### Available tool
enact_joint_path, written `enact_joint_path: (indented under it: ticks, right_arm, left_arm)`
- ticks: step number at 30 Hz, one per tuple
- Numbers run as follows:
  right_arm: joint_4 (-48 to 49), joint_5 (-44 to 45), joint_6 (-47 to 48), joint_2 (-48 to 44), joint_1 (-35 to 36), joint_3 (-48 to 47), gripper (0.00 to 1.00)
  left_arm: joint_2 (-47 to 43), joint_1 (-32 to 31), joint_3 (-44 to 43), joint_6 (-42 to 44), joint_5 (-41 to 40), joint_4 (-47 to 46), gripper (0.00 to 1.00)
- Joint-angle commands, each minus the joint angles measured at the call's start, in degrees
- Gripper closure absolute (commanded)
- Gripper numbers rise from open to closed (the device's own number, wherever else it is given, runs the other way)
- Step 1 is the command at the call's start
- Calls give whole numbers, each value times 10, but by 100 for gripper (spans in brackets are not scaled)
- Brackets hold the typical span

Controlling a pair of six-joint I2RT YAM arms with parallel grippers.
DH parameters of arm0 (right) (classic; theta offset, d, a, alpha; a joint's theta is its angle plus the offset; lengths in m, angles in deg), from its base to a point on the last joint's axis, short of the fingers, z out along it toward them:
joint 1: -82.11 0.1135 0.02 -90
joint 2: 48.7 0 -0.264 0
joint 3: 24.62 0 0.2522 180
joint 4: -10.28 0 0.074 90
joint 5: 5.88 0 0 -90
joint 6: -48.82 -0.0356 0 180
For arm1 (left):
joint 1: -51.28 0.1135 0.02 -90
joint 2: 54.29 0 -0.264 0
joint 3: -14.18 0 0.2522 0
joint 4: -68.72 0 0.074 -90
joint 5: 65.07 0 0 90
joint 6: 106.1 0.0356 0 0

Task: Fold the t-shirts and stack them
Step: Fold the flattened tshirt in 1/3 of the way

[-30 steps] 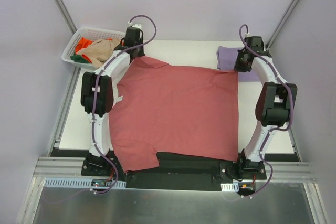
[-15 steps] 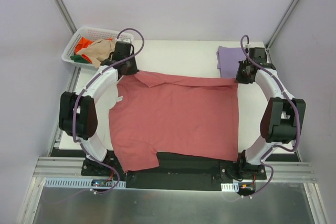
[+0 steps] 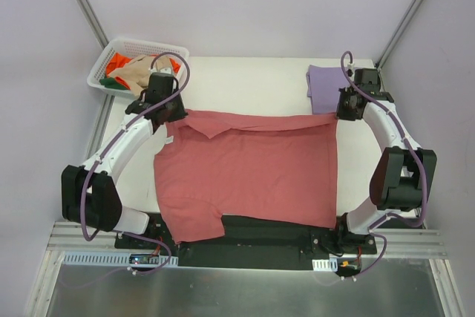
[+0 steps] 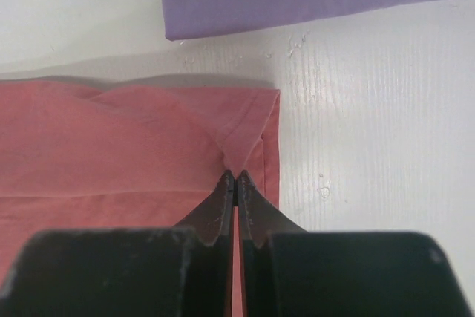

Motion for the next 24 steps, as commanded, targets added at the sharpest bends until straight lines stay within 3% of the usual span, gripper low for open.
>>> enact_joint_path:
  ticks: [1, 7, 13, 15, 19, 22, 23, 24]
  right_arm:
    - [-24, 4, 20, -25, -2, 2, 100]
    - [-61, 19, -3, -35, -2, 35, 100]
    - [-70, 57, -46, -59, -2, 100, 90]
    - [-78, 68, -54, -62, -2, 105, 67]
    - [-80, 73, -66, -93, -2, 103, 40]
    - [-56, 29, -79, -127, -2, 111, 8]
    - [-42, -10, -83, -140, -1, 117, 1]
    - [-25, -48, -89, -150, 1, 125, 3]
  left_arm:
    - [-16, -2, 33, -12, 14, 19, 100]
    - [-22, -2, 76, -20, -13, 27, 100]
    - [-11, -2, 86, -11, 0, 40, 100]
    - [-12, -2, 89, -8, 0, 47, 100]
    - [-16, -2, 90, -5, -4, 56, 94]
    - [-18, -2, 88, -7, 0, 56, 96]
    - [-15, -2, 87, -6, 5, 57, 98]
    - [-12, -2, 85, -7, 8, 56, 100]
